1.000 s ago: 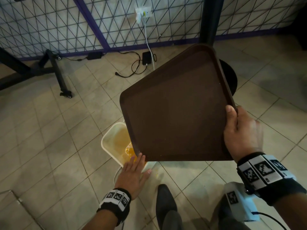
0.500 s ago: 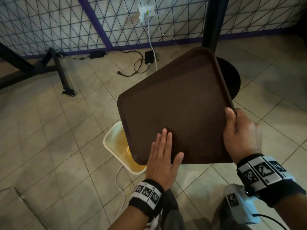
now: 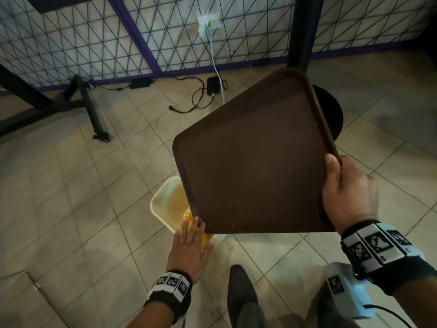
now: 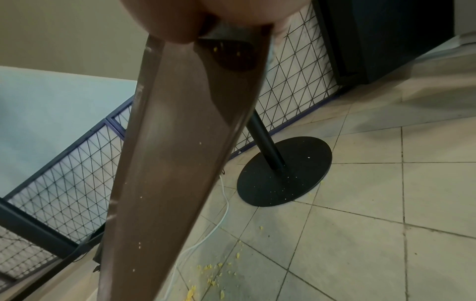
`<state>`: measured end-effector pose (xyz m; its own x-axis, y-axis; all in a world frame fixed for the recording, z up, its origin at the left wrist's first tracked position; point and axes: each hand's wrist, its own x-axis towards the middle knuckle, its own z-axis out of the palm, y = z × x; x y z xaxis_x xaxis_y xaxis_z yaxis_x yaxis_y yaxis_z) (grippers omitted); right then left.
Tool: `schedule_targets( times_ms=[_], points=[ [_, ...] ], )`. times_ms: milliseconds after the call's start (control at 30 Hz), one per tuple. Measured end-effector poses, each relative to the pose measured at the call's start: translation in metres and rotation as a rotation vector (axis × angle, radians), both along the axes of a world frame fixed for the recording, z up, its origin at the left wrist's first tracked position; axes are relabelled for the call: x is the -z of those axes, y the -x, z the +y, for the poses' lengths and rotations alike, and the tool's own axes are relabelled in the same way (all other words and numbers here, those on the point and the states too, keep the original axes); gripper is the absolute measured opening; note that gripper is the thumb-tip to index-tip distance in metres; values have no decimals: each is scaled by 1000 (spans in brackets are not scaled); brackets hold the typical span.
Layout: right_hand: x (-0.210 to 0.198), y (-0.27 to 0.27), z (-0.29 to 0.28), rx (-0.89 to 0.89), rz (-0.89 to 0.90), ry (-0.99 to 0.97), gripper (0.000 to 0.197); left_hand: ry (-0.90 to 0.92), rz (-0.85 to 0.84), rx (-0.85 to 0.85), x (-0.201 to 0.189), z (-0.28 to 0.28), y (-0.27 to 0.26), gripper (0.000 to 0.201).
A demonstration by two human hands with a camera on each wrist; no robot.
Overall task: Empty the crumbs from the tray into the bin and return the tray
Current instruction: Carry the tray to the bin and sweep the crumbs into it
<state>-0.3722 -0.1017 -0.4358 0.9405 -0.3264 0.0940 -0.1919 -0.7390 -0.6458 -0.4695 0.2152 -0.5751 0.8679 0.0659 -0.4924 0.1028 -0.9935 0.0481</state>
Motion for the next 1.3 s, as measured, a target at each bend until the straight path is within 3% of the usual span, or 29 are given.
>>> schedule_targets(
  times_ms=[100, 200, 467, 633, 833, 1000, 1133, 1300],
  points=[
    [-1, -1, 1, 24, -1, -7, 40, 117, -121, 73, -18, -17, -1, 62],
    [-1, -1, 0, 43, 1, -25, 40, 191, -121, 199, -22, -39, 4, 59],
    [0, 1, -10, 74, -12, -38, 43, -63, 9, 47, -6, 4, -9, 82],
    [-4, 1, -8, 90, 8, -51, 35, 212, -236, 40, -44, -43, -33, 65],
    [0, 4, -4, 43, 9, -52, 42, 393, -377, 108, -64, -117, -65, 69],
    [-3, 2, -10, 79, 6, -77, 42, 349, -220, 124, -41, -105, -45, 72],
    [-5, 1, -18, 98, 1, -97, 43, 208, -30, 96, -14, -64, -11, 73],
    [-7, 3, -20, 82, -39, -42, 41, -18, 52, 125, -8, -6, -23, 86]
  ],
)
